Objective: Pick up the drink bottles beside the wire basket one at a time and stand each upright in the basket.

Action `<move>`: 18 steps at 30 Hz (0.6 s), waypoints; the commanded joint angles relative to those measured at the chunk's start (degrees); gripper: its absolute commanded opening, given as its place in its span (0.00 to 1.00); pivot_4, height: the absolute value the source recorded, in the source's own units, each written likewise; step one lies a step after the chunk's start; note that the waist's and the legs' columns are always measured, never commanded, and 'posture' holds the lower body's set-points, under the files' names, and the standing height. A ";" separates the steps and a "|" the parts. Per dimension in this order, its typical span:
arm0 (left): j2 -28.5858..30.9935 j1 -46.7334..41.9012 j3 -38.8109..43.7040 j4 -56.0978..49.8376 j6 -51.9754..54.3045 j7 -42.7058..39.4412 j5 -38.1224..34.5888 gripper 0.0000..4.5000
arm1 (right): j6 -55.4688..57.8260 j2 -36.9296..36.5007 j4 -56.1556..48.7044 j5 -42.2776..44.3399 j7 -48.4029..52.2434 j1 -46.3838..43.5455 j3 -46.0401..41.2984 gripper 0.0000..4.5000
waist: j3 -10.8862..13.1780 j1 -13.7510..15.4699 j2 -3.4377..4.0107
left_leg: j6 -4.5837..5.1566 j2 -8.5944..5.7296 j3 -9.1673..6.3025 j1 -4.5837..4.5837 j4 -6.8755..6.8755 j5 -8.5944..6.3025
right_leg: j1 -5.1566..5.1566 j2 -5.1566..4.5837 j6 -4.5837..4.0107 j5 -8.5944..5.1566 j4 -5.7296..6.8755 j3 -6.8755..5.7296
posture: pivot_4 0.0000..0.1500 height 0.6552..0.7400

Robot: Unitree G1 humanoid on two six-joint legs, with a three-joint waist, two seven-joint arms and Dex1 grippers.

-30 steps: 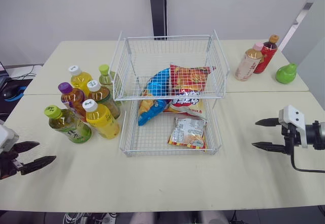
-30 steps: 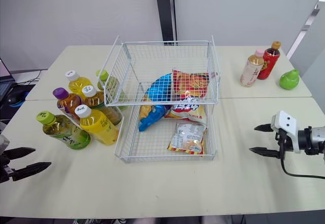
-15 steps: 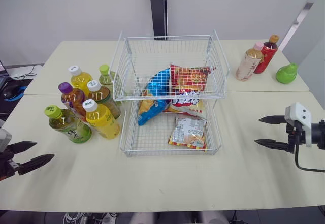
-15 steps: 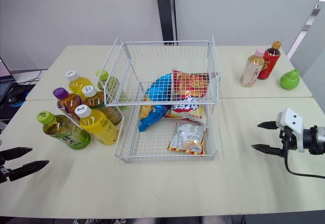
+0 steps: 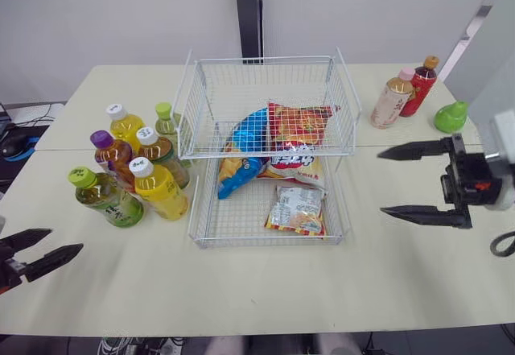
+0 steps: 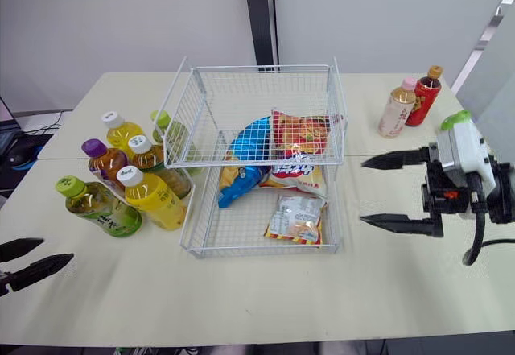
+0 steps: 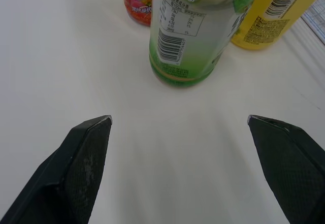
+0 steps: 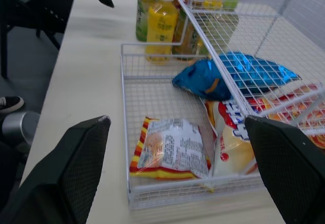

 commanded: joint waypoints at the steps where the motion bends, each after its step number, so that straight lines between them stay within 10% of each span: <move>1: -1.84 3.06 7.27 -4.81 2.21 1.02 -2.29 0.99 | 2.00 3.26 -1.45 4.24 -2.53 -7.51 3.84 1.00 | 0.00 0.01 -0.01 | 0.00 0.01 0.00 -0.01 0.00 0.00 | -0.01 0.01 -0.01 0.00 0.00 0.01 | 1.00 1.00; 18: -4.73 -7.65 13.33 -20.59 19.89 18.18 -17.66 0.99 | -2.27 17.01 -0.43 -2.22 -3.25 -16.43 16.89 1.00 | -0.08 0.29 -0.14 | -0.05 0.32 -0.11 -0.01 0.12 -0.02 | -0.03 0.44 -0.23 0.11 0.04 -0.02 | 1.00 1.00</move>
